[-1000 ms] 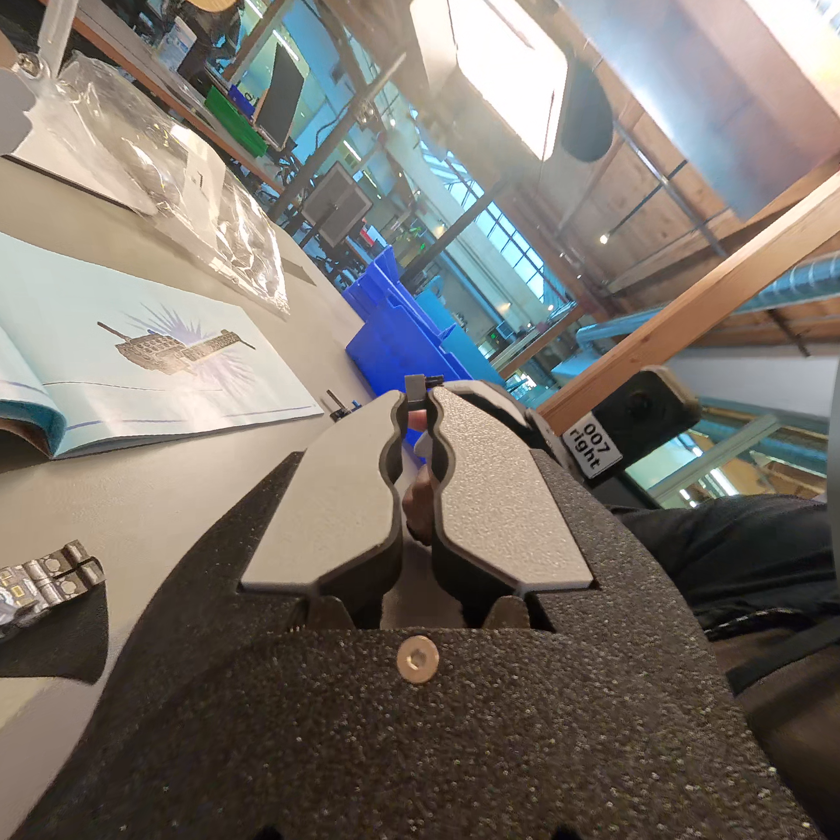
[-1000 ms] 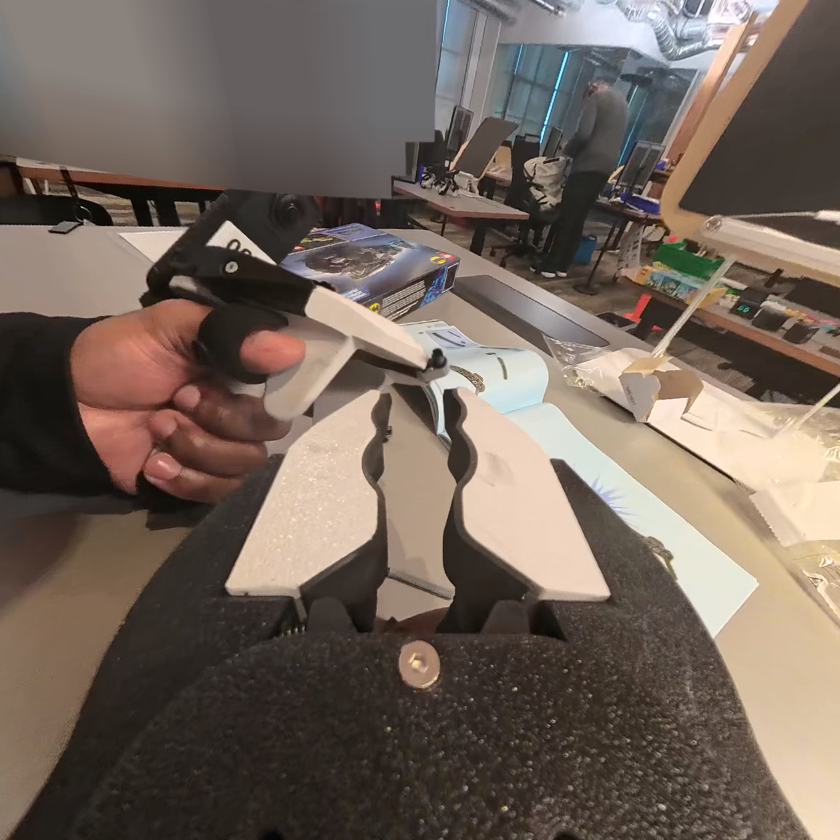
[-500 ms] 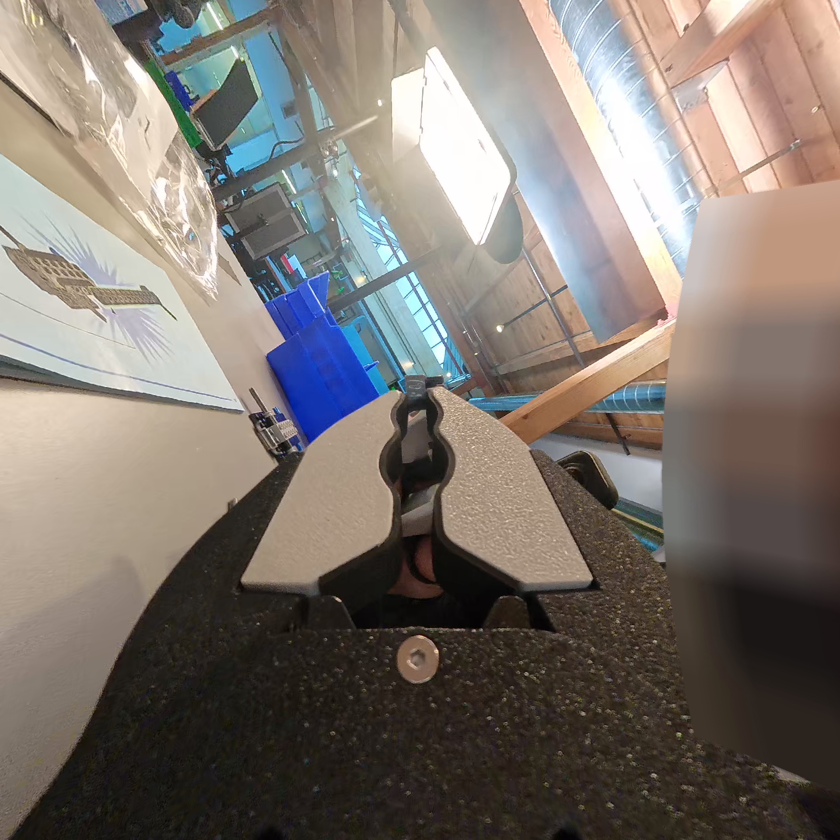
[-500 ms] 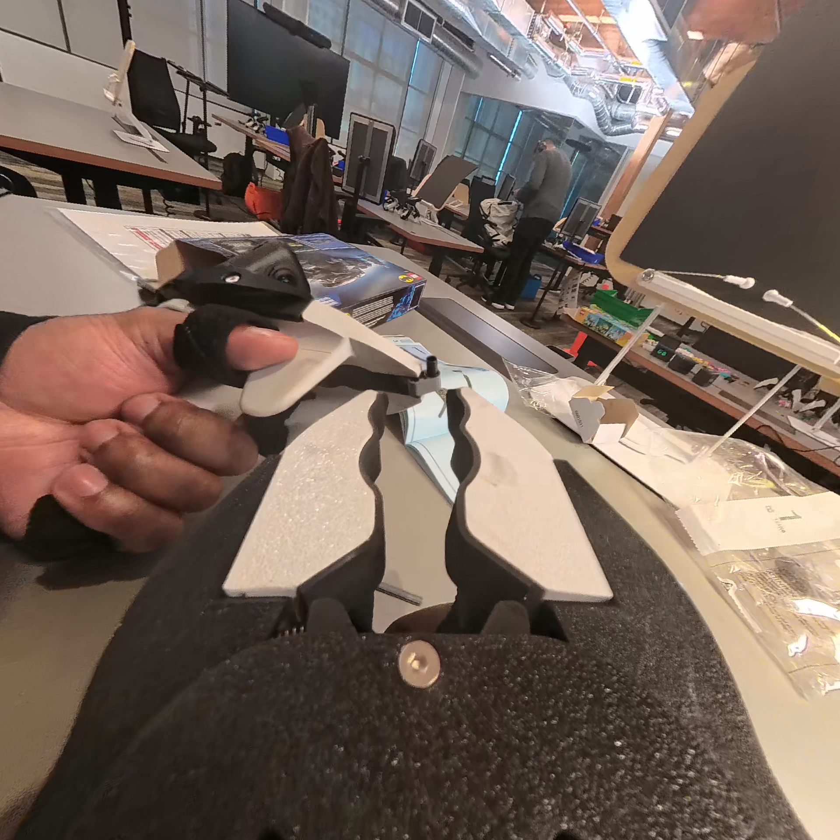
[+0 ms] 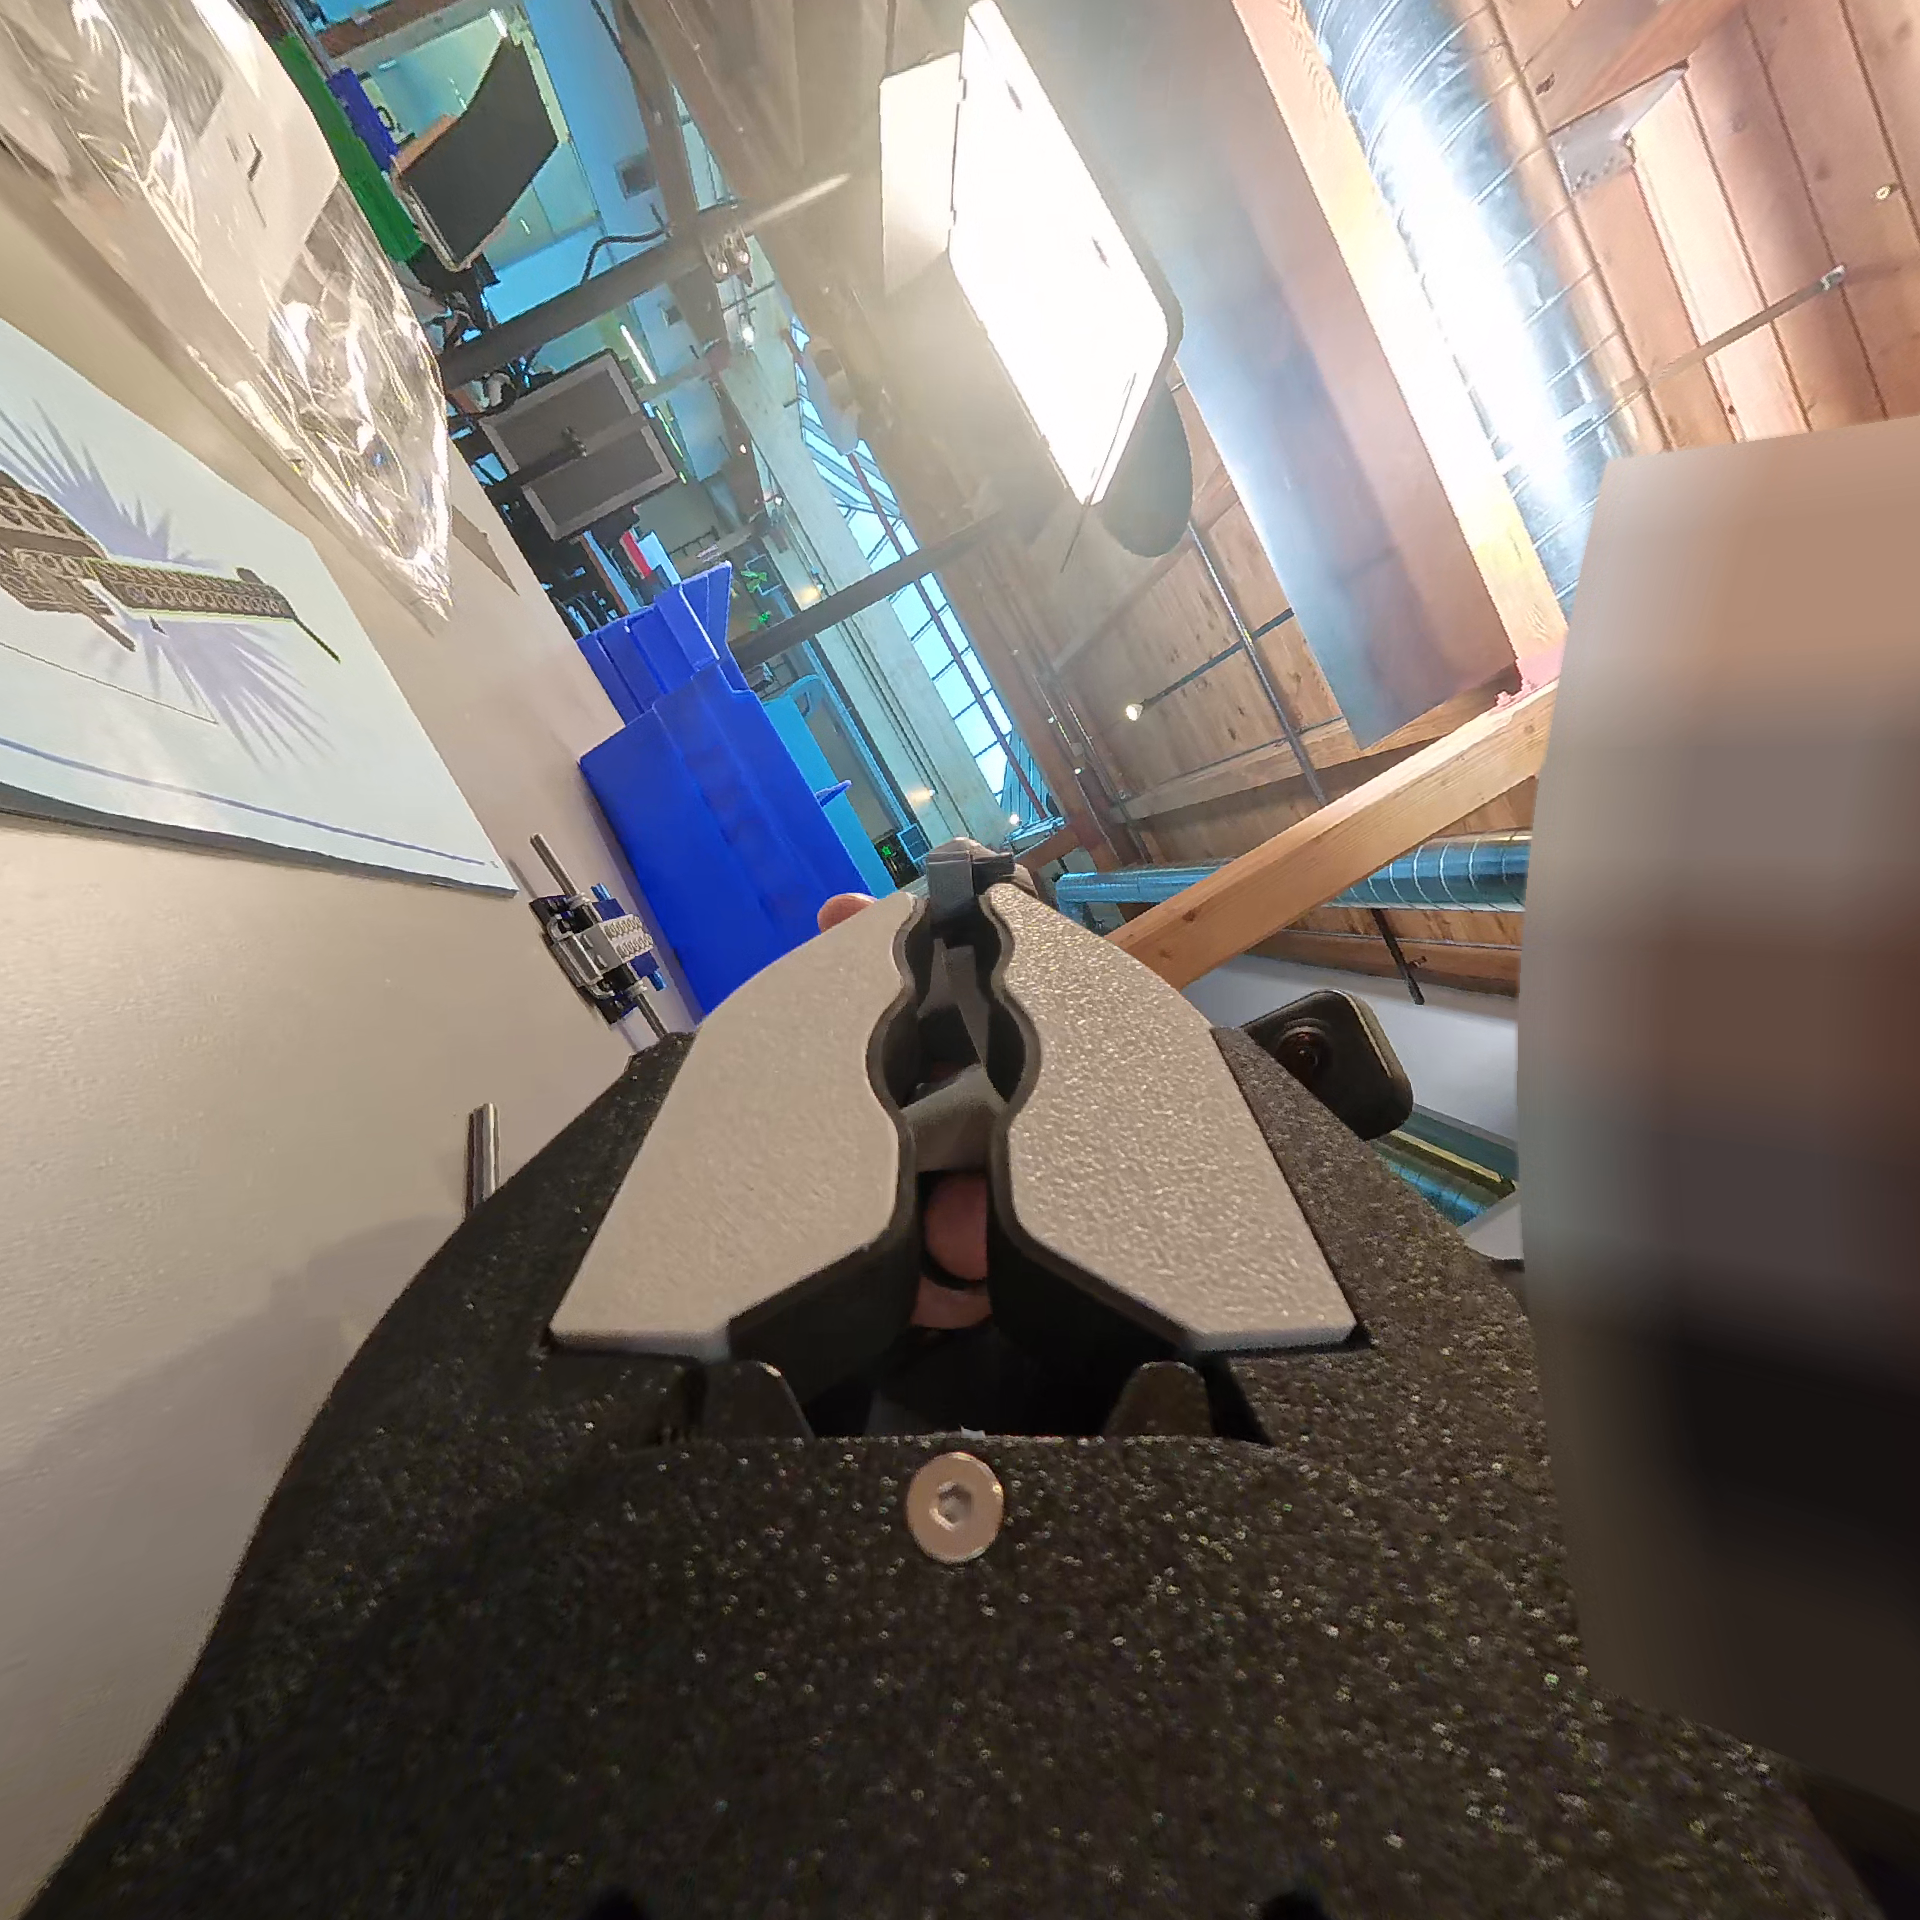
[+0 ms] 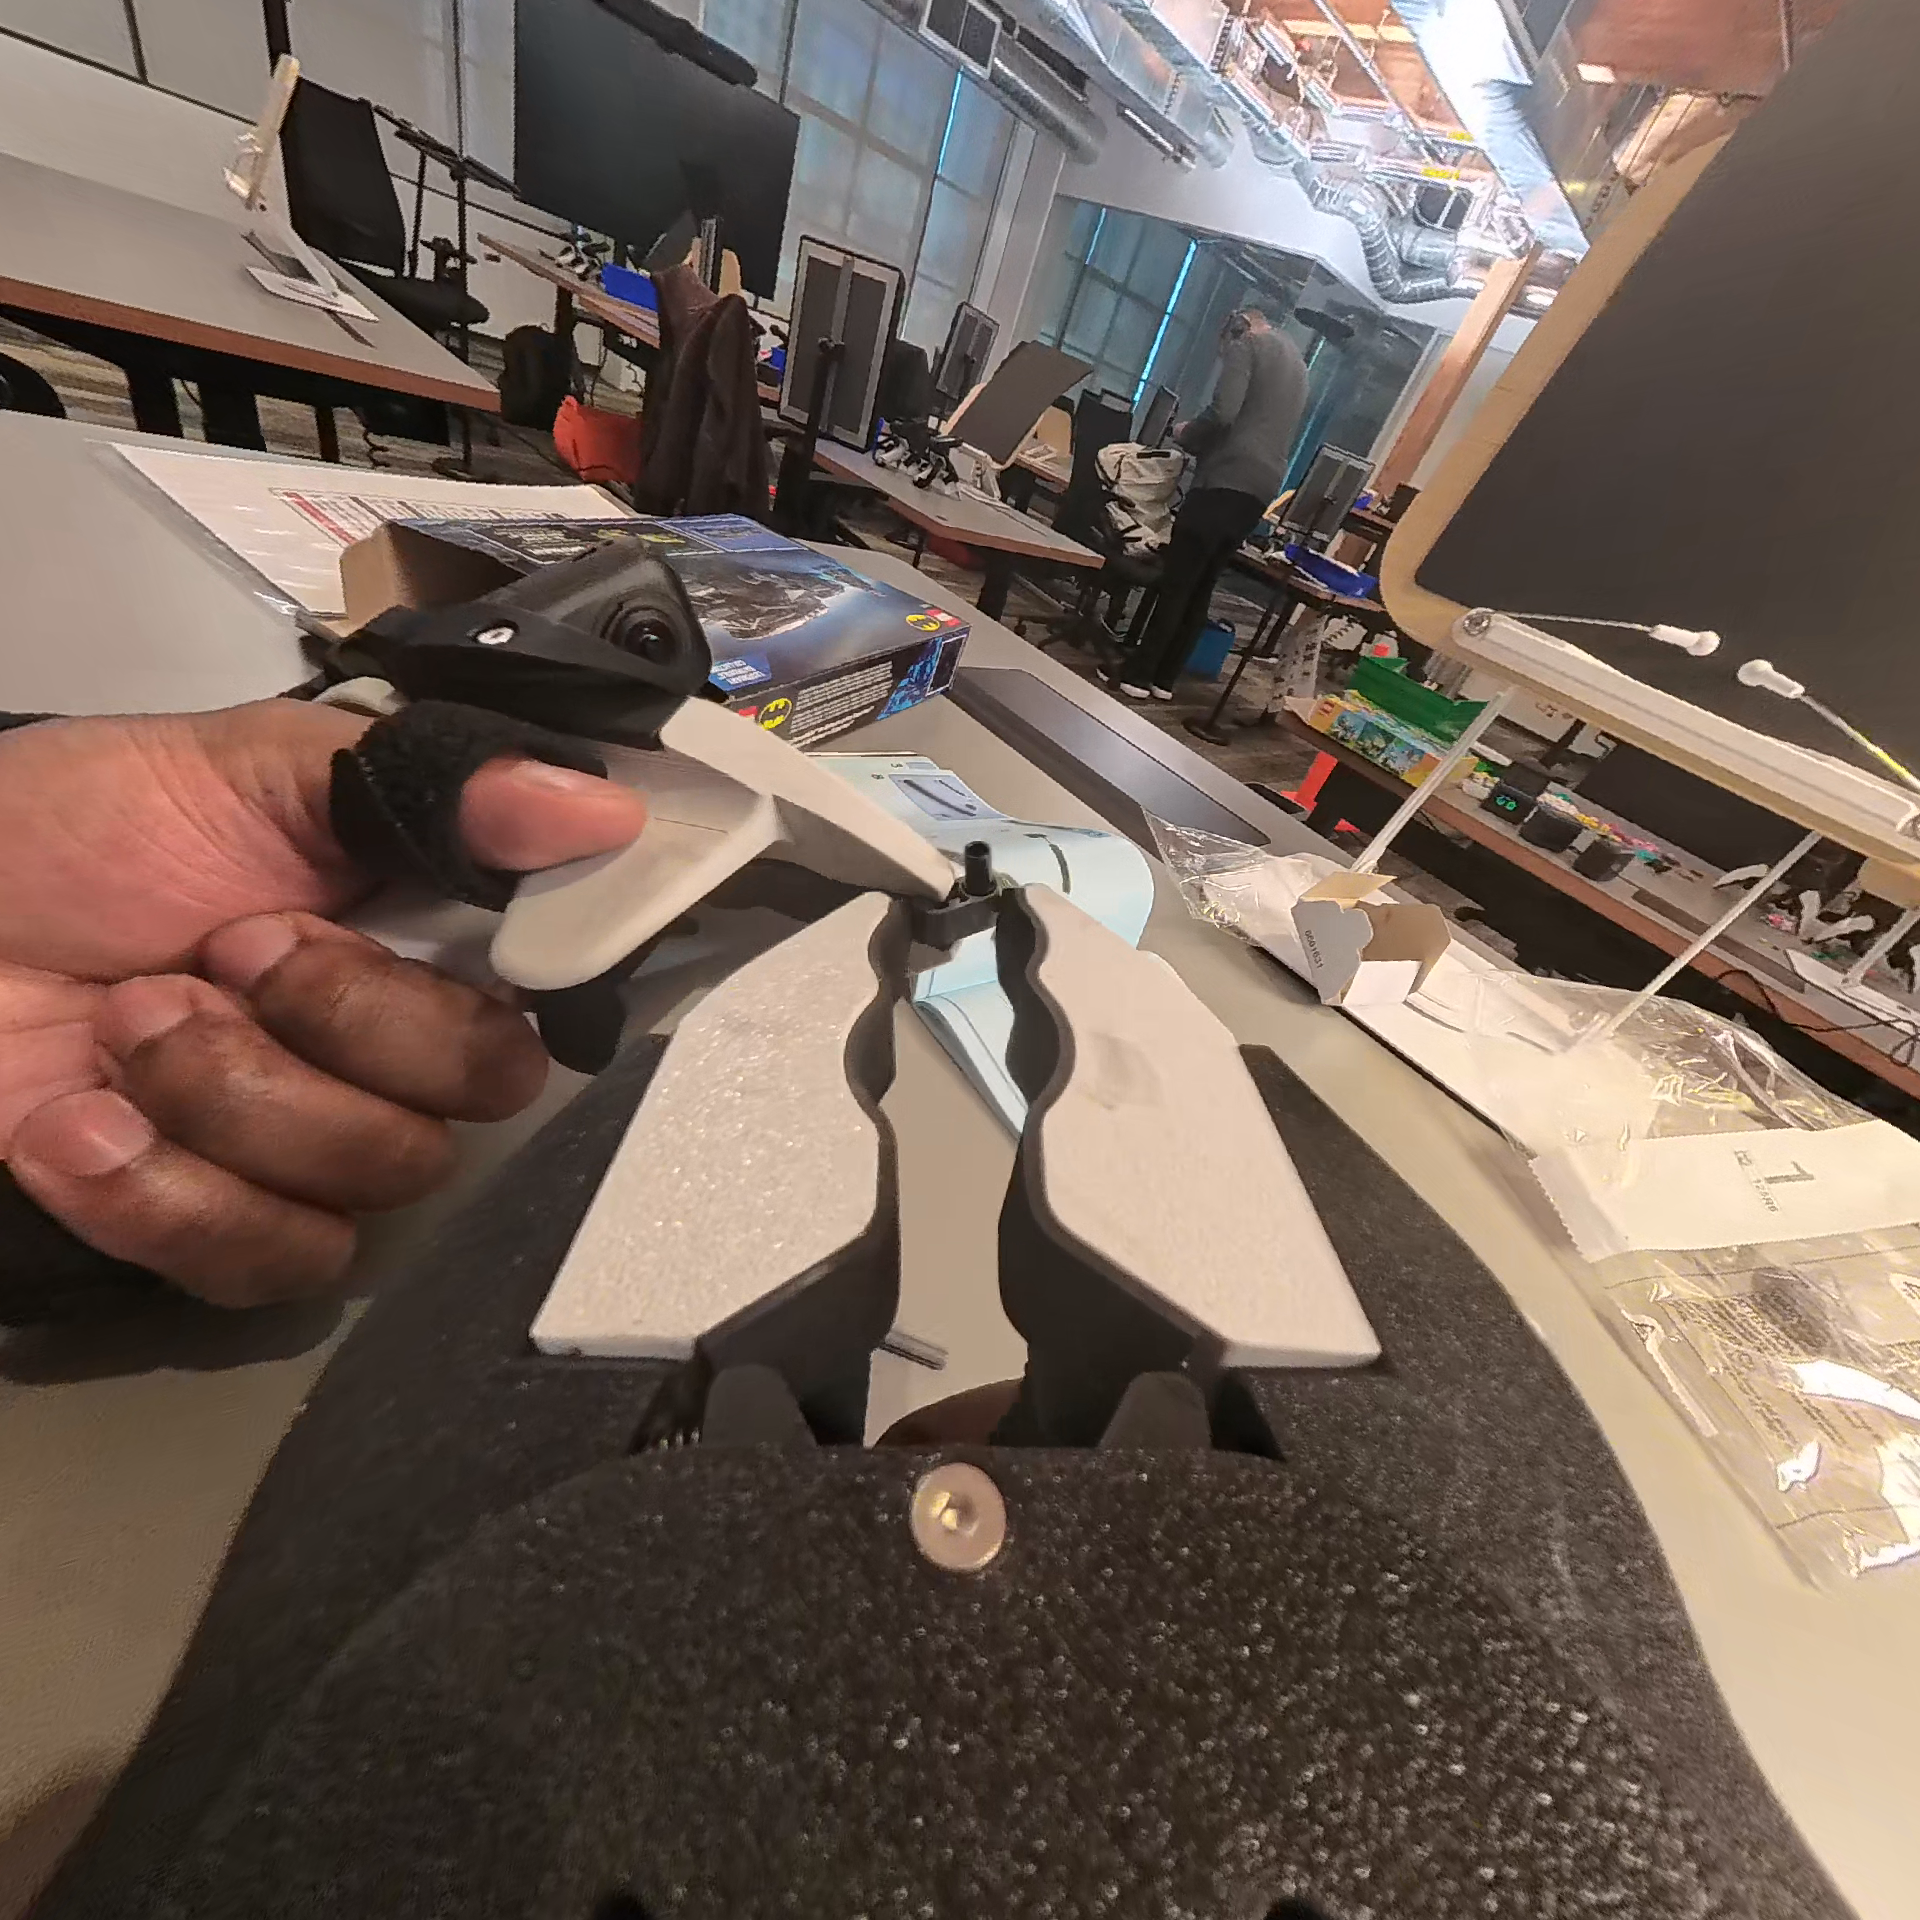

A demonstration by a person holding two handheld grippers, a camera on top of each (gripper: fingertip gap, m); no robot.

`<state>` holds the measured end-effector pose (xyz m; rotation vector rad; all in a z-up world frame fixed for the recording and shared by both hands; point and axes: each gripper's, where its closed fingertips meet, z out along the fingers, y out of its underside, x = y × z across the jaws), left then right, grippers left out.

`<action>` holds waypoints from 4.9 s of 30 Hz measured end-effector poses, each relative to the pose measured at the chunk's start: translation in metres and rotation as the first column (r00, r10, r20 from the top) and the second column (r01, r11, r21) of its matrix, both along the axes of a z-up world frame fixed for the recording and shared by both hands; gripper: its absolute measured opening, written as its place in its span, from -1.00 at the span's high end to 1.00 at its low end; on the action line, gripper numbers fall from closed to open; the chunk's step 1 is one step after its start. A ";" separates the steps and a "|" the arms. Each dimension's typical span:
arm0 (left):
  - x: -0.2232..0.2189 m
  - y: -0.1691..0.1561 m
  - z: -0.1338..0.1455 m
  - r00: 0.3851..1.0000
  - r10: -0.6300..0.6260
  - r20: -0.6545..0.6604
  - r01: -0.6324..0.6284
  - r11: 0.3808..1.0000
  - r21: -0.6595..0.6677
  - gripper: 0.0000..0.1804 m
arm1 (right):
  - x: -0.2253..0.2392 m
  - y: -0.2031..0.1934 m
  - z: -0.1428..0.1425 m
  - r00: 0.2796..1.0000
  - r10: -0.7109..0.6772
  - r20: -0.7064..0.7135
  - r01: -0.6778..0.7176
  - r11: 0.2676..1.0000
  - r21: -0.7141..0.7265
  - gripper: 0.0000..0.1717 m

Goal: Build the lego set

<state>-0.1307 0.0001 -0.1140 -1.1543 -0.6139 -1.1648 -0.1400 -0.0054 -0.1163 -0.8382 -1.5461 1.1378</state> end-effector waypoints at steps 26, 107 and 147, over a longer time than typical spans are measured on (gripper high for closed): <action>0.019 0.003 -0.004 0.976 -0.217 0.003 0.217 0.976 -0.036 0.91 | 0.012 -0.001 -0.006 0.969 0.226 0.103 -0.214 0.970 -0.120 0.85; 0.048 -0.038 0.000 0.304 -0.046 -0.952 0.181 0.983 0.011 0.92 | 0.053 -0.033 0.001 0.824 0.562 0.064 -0.520 0.797 -0.306 0.93; 0.041 -0.038 -0.008 0.266 -0.056 -0.962 0.119 0.993 -0.025 0.92 | 0.045 -0.038 -0.008 0.827 0.543 0.146 -0.478 0.816 -0.324 0.92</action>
